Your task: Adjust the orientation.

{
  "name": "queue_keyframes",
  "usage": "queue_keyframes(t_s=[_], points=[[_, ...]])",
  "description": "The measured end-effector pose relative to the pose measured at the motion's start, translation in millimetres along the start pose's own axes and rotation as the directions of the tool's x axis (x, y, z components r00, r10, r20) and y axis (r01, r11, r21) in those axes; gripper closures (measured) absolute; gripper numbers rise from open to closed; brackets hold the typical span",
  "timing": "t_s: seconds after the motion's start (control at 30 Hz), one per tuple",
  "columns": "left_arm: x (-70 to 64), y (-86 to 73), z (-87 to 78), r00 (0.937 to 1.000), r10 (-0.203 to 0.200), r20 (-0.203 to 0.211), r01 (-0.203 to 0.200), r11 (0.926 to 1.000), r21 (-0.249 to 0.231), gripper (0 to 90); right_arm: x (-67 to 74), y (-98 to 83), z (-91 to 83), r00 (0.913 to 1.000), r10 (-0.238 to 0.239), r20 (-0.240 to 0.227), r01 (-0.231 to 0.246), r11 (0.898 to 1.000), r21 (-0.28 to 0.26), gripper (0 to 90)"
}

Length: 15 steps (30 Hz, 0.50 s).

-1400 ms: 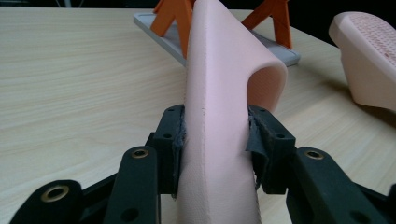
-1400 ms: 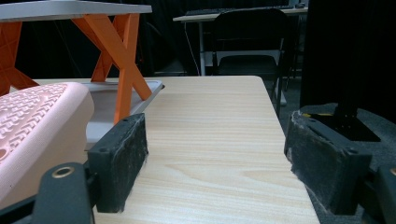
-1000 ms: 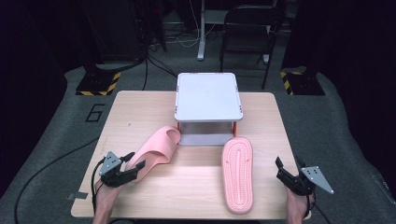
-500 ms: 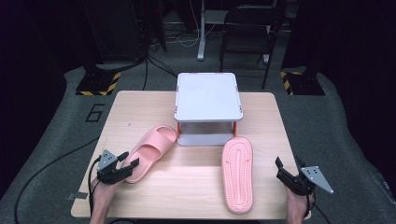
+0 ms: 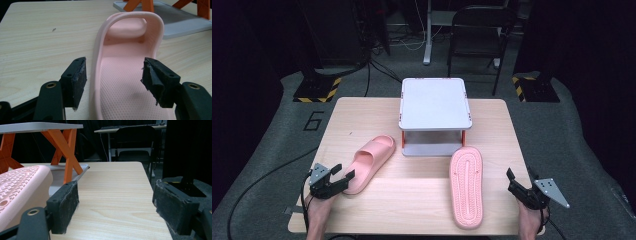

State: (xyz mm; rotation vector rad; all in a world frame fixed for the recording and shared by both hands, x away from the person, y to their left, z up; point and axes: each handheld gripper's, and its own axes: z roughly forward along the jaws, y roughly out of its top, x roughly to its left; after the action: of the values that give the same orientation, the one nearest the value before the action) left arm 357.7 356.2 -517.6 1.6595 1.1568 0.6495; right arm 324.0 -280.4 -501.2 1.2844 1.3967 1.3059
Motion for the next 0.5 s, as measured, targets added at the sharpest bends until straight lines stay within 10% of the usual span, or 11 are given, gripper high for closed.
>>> queue_keyframes(t_s=[0.5], points=[[-3.3,-1.1,-3.1,1.0,0.003,0.001,-0.003,0.9999,-0.015,32.6,2.5,0.9,4.8,0.9999,-0.011,-0.006,0.011,1.0,0.006,20.3]])
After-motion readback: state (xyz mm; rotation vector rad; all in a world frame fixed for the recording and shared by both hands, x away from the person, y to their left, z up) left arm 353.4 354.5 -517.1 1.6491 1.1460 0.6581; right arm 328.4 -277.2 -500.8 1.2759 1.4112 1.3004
